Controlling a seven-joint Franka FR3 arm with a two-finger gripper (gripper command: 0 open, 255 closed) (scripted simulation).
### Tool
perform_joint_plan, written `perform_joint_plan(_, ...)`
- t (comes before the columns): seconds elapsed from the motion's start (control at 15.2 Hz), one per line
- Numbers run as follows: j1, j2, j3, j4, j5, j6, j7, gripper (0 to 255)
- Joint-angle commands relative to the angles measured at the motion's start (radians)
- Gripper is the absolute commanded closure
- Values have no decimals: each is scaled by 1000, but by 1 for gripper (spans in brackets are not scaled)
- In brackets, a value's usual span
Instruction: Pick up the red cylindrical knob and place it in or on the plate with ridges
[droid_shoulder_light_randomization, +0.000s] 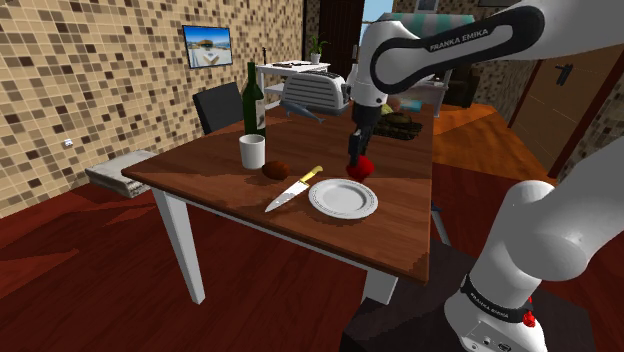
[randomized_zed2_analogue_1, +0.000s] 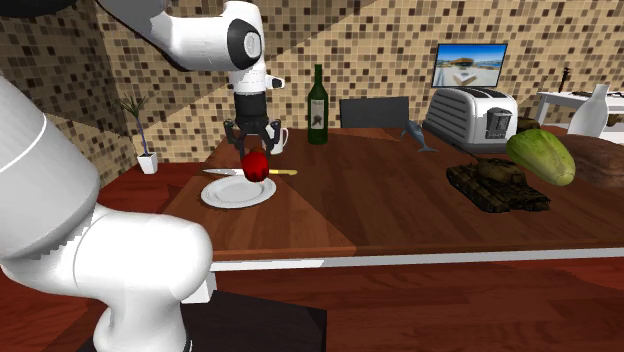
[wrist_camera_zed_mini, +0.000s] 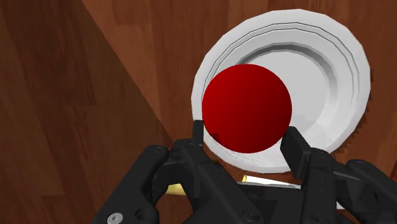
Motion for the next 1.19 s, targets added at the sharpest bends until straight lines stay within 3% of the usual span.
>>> perform_joint_plan(0.0, 21, -28, 42, -19, 16, -10, 55, 255)
perform_joint_plan(0.13, 44, -47, 82, -34, 33, -15, 107, 255)
perform_joint_plan(1.12, 43, 24, 77, -182, 32, 203, 106, 255)
